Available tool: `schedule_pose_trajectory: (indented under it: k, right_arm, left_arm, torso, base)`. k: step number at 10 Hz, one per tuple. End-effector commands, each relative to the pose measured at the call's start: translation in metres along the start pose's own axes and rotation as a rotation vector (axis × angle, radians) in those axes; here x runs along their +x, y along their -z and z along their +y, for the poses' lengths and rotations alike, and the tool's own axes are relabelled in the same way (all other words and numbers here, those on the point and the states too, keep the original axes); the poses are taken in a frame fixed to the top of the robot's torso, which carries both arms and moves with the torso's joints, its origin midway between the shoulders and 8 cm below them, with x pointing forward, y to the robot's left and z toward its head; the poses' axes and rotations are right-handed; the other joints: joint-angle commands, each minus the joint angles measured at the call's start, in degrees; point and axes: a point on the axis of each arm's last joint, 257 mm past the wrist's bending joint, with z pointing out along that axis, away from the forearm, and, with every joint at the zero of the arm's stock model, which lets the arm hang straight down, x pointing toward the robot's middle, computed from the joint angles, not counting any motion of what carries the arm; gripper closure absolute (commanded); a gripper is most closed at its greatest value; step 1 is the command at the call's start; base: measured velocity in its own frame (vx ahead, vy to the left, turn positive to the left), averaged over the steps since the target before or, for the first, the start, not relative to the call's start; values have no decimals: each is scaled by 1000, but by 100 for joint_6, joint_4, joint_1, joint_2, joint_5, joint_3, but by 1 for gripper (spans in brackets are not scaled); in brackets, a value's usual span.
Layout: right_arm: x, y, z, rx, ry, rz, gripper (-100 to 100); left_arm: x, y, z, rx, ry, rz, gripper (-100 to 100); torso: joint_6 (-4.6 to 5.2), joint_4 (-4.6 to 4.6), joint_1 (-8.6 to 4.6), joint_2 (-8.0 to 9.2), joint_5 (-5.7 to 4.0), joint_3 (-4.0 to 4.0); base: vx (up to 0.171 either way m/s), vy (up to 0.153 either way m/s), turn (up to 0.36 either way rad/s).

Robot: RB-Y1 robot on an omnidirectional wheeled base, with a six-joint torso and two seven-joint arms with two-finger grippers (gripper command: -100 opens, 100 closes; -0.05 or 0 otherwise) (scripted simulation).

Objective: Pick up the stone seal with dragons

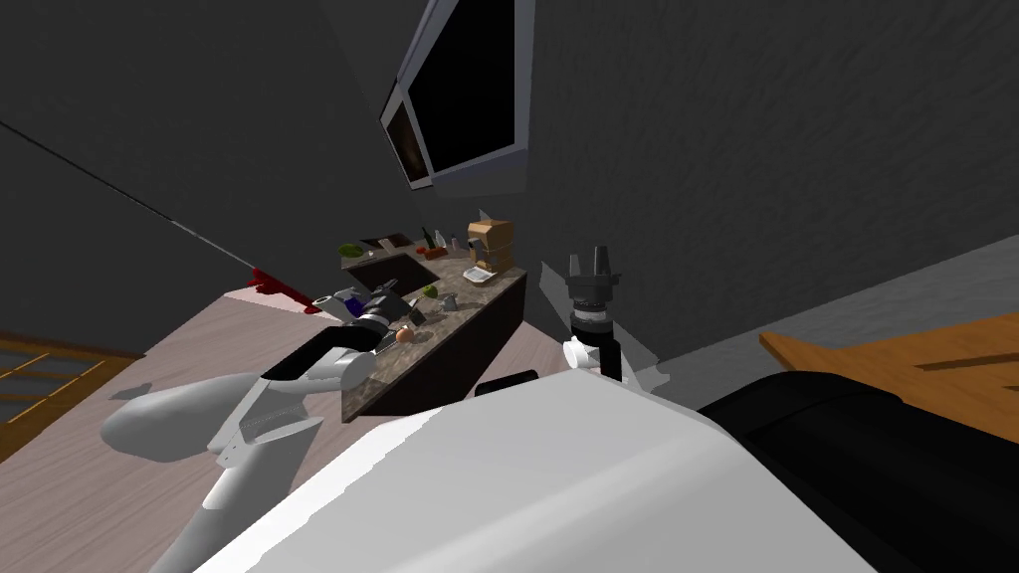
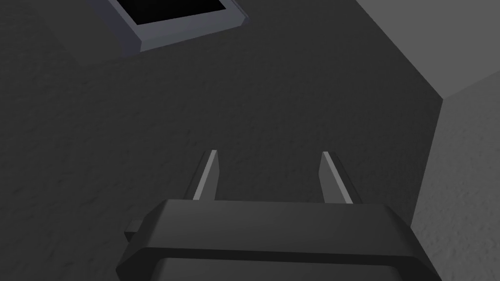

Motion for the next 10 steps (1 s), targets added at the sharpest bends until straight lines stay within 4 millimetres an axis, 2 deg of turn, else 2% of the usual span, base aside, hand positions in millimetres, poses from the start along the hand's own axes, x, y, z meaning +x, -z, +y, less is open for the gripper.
schedule_pose_trajectory:
  k: [1,4,5,7,10]
  right_arm:
    - [0,0,0,0,0,0,0]
    - [0,0,0,0,0,0,0]
    - [0,0,0,0,0,0,0]
    - [0,0,0,0,0,0,0]
    - [0,0,0,0,0,0,0]
  left_arm:
    - [-10,-4,2,-42,22,-11,-100]
    - [-23,-6,12,-118,45,-40,-100]
    - [-32,-9,9,-141,70,-51,-100]
    - [-36,-7,18,-177,70,-66,-100]
    - [-60,-7,22,-260,126,-115,-100]
  torso:
    - [0,0,0,0,0,0]
    - [4,0,0,1,0,0]
    - [0,0,0,1,0,0]
    - [0,0,0,0,0,0]
    - [0,-1,2,-2,1,-1]
  base:
    - [-11,-4,-119]
    - [-14,0,-110]
    - [-13,-3,-139]
    - [-5,0,-44]
    - [-7,2,-135]
